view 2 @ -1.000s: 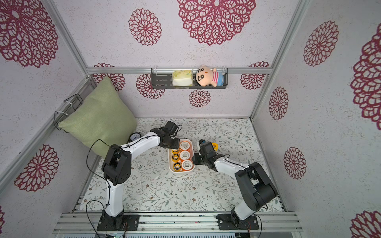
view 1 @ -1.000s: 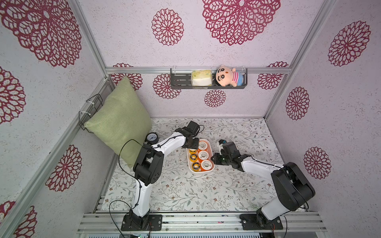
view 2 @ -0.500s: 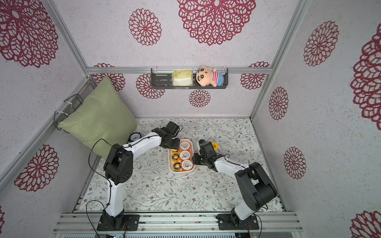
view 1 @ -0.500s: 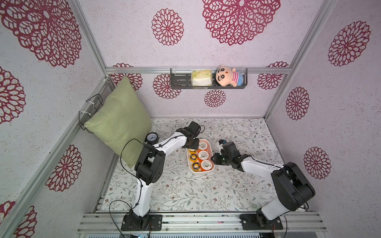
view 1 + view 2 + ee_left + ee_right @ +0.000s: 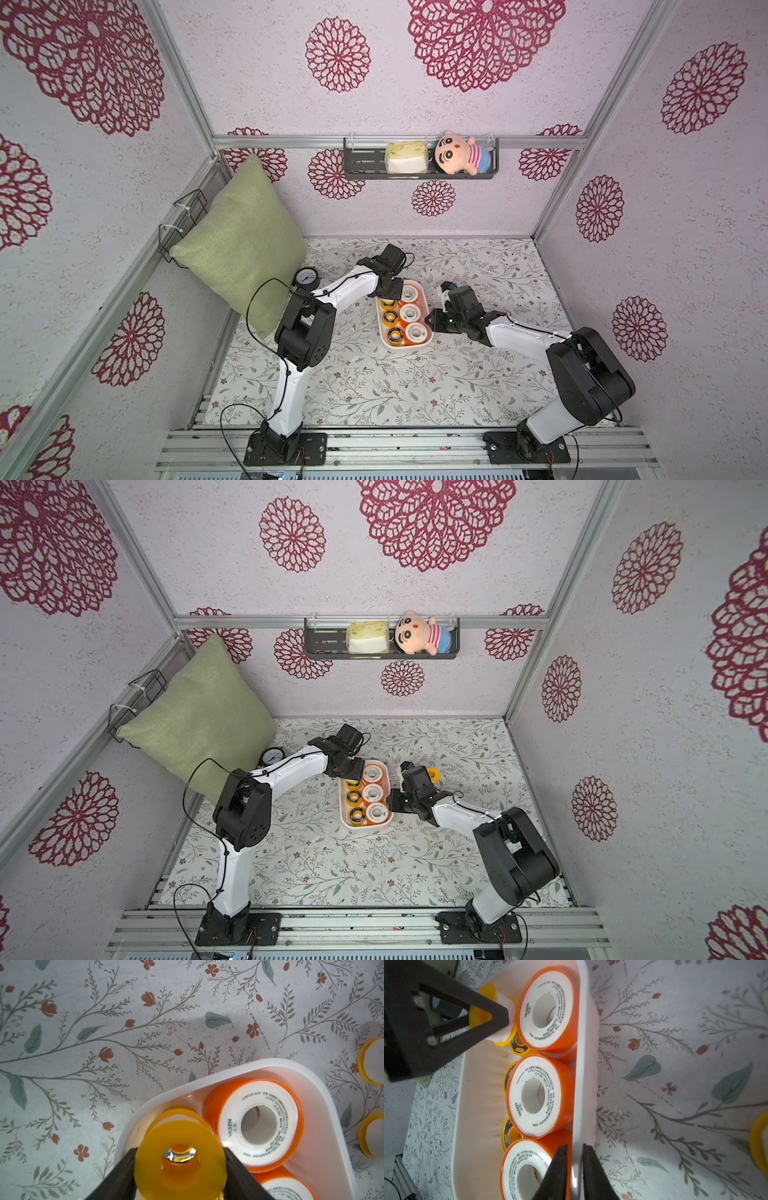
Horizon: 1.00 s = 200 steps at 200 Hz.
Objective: Put the sealing tape into the storage box
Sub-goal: Place the sealing tape in the storage box.
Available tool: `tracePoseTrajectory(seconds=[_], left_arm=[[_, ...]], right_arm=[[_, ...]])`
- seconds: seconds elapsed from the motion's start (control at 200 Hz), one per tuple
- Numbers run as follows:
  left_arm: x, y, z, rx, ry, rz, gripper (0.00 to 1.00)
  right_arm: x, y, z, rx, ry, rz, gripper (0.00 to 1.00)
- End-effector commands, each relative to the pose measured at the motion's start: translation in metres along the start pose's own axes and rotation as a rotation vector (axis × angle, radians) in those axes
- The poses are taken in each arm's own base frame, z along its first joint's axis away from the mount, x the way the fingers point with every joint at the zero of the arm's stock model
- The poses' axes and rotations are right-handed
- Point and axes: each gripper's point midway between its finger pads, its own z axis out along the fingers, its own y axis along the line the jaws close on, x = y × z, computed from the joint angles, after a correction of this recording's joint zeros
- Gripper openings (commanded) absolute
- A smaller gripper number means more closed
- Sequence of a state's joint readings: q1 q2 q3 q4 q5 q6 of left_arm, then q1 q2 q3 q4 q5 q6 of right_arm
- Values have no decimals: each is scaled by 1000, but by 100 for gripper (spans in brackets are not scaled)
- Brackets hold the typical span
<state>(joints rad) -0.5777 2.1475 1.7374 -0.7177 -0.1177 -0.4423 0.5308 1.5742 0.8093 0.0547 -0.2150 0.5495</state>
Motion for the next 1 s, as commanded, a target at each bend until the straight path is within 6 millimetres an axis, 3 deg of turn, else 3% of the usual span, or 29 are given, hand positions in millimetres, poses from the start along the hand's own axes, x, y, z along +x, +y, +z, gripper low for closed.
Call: tracePoseTrajectory(seconds=[0.0, 0.765, 0.996], left_arm=[[-1, -2, 5, -8, -1, 14, 65], [-1, -6, -7, 18, -4, 16, 69], [2, -8, -9, 26, -1, 20, 63]], right_arm=[[-1, 4, -3, -23, -1, -14, 20], [-2, 3, -5, -15, -3, -18, 21], [-2, 3, -6, -14, -4, -20, 21]])
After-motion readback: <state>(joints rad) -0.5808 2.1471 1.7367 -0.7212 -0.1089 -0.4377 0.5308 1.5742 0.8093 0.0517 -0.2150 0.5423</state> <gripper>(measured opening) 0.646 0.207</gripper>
